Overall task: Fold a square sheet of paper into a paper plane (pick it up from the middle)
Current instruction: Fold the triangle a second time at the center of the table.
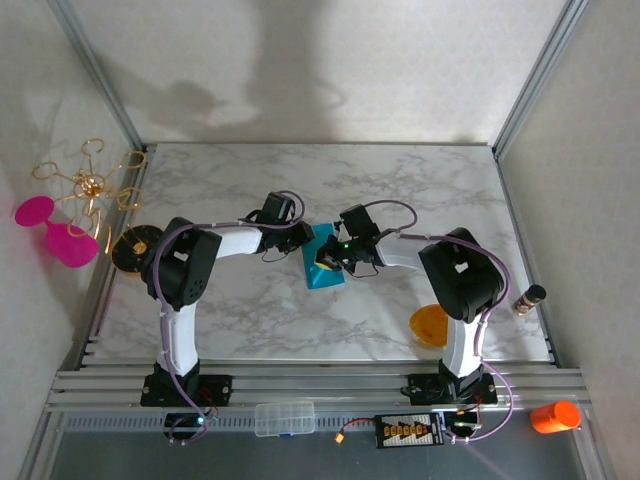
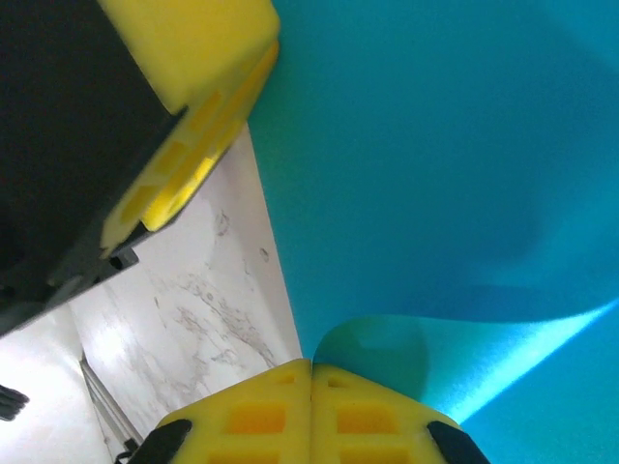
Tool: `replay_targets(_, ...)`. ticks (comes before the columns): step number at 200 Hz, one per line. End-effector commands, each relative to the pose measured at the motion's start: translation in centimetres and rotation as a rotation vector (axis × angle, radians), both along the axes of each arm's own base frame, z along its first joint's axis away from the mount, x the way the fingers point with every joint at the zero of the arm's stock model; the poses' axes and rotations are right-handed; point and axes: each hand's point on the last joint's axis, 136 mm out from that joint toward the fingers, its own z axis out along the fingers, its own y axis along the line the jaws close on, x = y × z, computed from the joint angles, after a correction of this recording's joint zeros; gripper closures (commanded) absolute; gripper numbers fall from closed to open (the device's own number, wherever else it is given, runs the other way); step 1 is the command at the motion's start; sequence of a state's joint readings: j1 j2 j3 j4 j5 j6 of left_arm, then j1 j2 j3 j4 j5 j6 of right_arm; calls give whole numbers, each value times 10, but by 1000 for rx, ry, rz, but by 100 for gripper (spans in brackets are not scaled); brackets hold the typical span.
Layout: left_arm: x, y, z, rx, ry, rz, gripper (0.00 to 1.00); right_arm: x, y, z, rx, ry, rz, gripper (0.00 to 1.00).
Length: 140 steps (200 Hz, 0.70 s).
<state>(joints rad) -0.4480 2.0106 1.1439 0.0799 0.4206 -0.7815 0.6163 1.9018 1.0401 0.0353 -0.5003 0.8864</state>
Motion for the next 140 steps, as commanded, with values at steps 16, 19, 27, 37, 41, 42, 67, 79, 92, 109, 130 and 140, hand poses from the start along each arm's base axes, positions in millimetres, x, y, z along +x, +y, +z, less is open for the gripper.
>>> replay_targets(16, -16, 10, -29, 51, 74, 15, 79, 8, 8, -4, 8, -17, -23, 100)
replay_targets(19, -16, 9, -29, 51, 74, 16, 79, 8, 8, -4, 7, -17, -25, 100)
replay_targets(27, -16, 10, -30, 51, 76, 16, 79, 8, 9, -5, 4, -16, -24, 100)
replay_targets(37, -16, 10, -30, 52, 77, 17, 79, 8, 9, -6, 3, -15, -22, 100)
replay_targets(41, -16, 10, -30, 51, 75, 16, 80, 8, 9, -7, 0, -14, -22, 100)
replay_targets(42, -16, 10, -30, 51, 75, 16, 79, 8, 10, -7, 1, -14, -20, 100)
replay_targets(67, -16, 10, -30, 50, 76, 18, 79, 8, 11, -10, -3, -12, -15, 100)
replay_targets(79, -17, 10, -30, 51, 78, 18, 79, 8, 12, -10, -2, -12, -12, 100)
replay_targets(92, -17, 10, -30, 52, 79, 19, 79, 8, 12, -10, -1, -14, -11, 100)
replay_targets(109, -17, 10, -31, 53, 79, 19, 79, 9, 13, -10, -1, -17, -11, 100)
replay_targets(130, -17, 10, -30, 50, 80, 20, 79, 9, 14, -11, 0, -14, -8, 100)
replay_targets(140, -17, 10, -30, 49, 80, 20, 79, 9, 14, -11, 0, -14, -7, 100)
